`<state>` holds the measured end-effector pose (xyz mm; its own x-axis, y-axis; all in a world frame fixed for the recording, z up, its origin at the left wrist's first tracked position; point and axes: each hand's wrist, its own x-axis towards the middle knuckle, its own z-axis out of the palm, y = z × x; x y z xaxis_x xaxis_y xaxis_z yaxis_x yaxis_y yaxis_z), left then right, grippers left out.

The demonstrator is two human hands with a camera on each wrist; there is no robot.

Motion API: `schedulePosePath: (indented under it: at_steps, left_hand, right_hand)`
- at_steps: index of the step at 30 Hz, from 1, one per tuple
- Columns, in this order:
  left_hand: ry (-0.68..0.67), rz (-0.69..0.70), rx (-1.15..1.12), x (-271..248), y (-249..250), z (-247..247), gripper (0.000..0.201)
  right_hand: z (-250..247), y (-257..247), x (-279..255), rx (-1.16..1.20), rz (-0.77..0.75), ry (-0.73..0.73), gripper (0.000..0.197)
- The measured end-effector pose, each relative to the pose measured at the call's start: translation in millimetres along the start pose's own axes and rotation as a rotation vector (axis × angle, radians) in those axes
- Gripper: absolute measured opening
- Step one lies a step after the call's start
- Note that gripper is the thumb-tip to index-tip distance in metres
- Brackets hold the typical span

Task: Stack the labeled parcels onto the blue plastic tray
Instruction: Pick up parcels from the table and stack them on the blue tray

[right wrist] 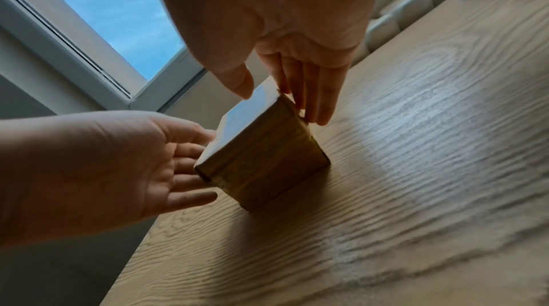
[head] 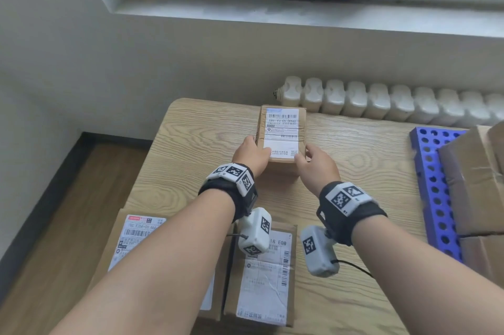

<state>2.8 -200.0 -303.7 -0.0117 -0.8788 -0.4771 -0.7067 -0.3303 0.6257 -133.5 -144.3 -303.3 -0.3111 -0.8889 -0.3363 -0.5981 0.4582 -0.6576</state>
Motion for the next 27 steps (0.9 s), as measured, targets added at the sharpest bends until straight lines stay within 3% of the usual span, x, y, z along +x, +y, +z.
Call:
schedulePosePath:
  at_steps: [11,14,20,23,25,27]
  left_hand:
    - [-0.044,-0.007,-0.11,7.9,-10.6,5.8,0.035]
    - [-0.059,-0.023,-0.155,2.8,-9.1,2.6,0.023]
    - [-0.077,-0.045,-0.249,-8.7,-9.1,-5.7,0.034]
    - [-0.095,-0.061,-0.336,-17.6,-7.0,-12.3,0.03]
    - [-0.088,-0.095,-0.43,-24.5,-5.8,-17.1,0.039]
    - [-0.081,-0.109,-0.512,-32.7,-5.2,-21.5,0.032]
  right_hand:
    - [4.2,5.2,0.1,0.098,0.059,-0.056,0.04]
    - [3.2,5.1,-4.4,0.104,0.069,-0.054,0.04]
    - [-1.4,1.4,-11.9,0.119,0.09,-0.004,0.044]
    - [-7.0,-2.4,-18.4,0.158,0.111,0.011,0.04]
    - [-11.4,-4.4,-25.5,0.204,0.111,0.03,0.036]
    - [-15.7,-5.2,-33.7,0.245,0.097,0.055,0.035]
